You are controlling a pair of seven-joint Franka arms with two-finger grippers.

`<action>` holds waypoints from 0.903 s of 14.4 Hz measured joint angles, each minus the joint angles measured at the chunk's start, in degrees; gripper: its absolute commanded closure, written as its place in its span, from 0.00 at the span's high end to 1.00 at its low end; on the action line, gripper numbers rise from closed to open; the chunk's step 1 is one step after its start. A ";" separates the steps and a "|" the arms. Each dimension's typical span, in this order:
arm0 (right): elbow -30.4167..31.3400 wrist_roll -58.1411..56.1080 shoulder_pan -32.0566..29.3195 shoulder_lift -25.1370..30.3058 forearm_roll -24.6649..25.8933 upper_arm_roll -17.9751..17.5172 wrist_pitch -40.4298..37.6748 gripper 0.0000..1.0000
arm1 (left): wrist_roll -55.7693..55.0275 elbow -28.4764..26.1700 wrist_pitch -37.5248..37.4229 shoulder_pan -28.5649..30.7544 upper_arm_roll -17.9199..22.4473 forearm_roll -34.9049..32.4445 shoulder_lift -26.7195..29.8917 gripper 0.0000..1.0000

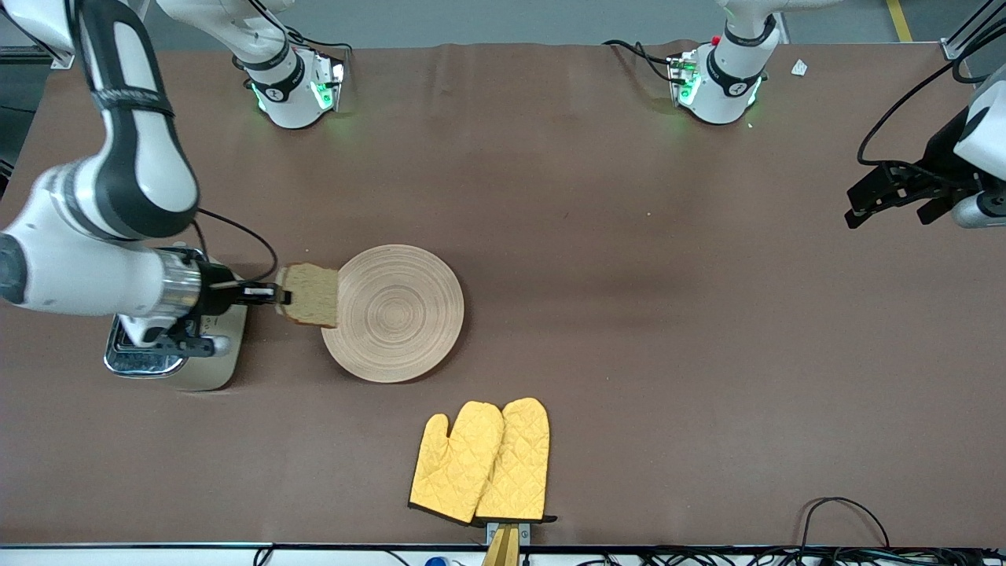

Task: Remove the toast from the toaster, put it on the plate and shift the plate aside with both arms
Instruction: 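Move the bread onto the wooden plate while the left gripper reaches in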

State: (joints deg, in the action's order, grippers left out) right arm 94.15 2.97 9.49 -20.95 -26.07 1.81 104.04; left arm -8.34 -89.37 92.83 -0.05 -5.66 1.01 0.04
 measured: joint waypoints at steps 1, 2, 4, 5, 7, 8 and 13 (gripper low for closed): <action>0.96 0.10 2.05 -0.37 -1.63 -0.07 2.04 0.00 | 0.11 -0.05 -1.30 0.04 0.01 1.58 -0.55 1.00; 1.75 0.31 4.32 -0.71 -3.20 -0.14 4.39 0.00 | 0.12 -0.21 -2.44 0.15 0.05 4.39 -1.29 1.00; 3.58 1.14 8.59 -1.35 -4.55 -0.22 9.29 0.00 | 0.03 -1.27 -3.36 0.77 0.19 11.31 -3.54 1.00; 5.19 1.40 10.34 -1.86 -4.63 -0.23 12.42 0.00 | -0.12 -1.88 -3.43 1.04 0.26 15.48 -5.28 1.00; 9.67 0.64 12.13 -3.54 -4.64 -0.21 19.68 0.00 | -0.72 -2.51 -2.97 0.98 0.23 23.83 -10.01 1.00; 11.44 -2.00 11.86 -4.49 -4.62 0.12 21.30 0.00 | -0.77 -2.57 -1.86 0.67 0.10 27.53 -12.66 1.00; 18.15 -20.08 2.94 -5.31 -4.62 1.75 21.71 0.94 | -0.80 -2.50 12.01 -7.85 -0.28 41.41 -26.07 1.00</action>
State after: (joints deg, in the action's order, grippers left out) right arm 112.30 -17.11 12.43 -26.26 -30.69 3.56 125.75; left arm -9.14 -91.86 104.84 -7.90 -5.94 42.42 -26.03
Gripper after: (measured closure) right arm 0.934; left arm 0.000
